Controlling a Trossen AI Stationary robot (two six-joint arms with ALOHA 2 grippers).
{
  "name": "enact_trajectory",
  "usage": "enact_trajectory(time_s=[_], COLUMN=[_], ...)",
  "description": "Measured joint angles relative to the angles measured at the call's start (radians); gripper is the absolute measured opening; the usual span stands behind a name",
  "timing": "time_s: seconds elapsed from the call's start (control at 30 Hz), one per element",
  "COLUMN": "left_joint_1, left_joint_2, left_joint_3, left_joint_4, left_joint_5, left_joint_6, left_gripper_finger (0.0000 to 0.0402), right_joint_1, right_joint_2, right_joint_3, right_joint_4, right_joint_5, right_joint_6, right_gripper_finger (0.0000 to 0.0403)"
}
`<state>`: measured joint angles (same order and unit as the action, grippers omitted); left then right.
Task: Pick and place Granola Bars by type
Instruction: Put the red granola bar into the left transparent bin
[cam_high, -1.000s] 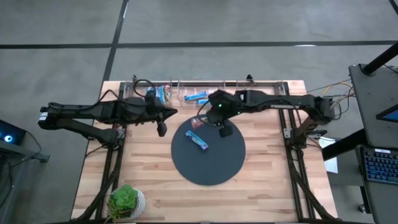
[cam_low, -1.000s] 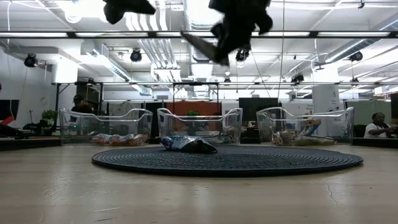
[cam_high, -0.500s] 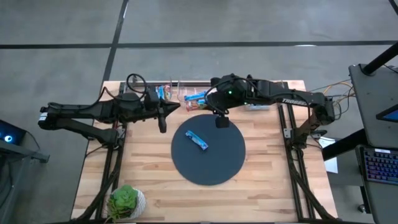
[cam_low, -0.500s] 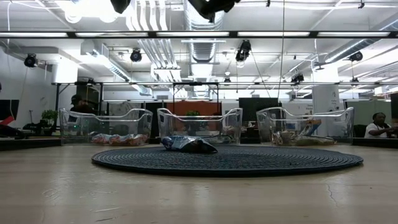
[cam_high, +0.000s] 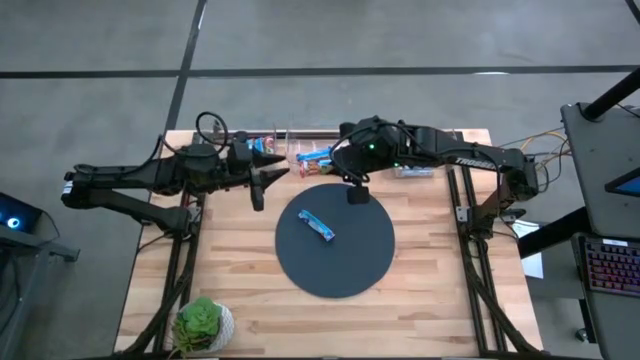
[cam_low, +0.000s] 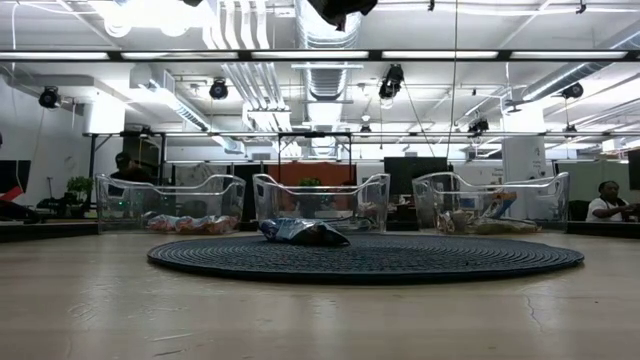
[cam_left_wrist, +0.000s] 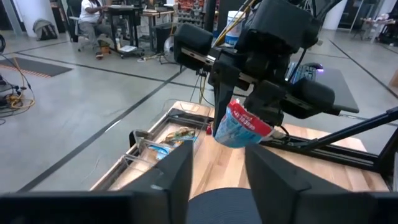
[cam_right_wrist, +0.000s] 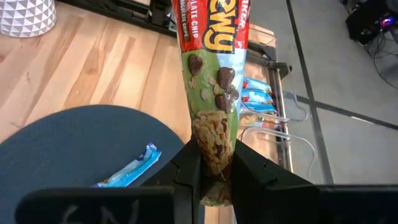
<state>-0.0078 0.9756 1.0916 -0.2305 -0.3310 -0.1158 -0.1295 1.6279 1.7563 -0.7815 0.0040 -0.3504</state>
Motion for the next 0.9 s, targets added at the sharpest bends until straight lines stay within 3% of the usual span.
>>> enact_trajectory(time_s=[0.27,0.4,0.9], left_joint_1=[0.0,0.0,0.0], left_joint_2=[0.003,0.02,0.137], left_joint_3=[0.009,0.016,0.071], left_joint_4=[-0.002,0.036,0.334], left_joint_5=[0.0,0.0,0.011], left_joint_6=[-0.016,-0.017,-0.013], left_gripper_finger=[0.02,0.0219,0.023], right_joint_1=[0.0,0.0,-0.003], right_joint_2=[0.0,0.0,0.0], right_joint_3=[0.038,0.069,0.175], right_joint_4=[0.001,0.005,0.019], right_joint_5=[0.008,0.082,0.288], right_joint_6=[-0.001,-0.003,0.007], right_gripper_finger=[0.0052,0.0052,0.0046])
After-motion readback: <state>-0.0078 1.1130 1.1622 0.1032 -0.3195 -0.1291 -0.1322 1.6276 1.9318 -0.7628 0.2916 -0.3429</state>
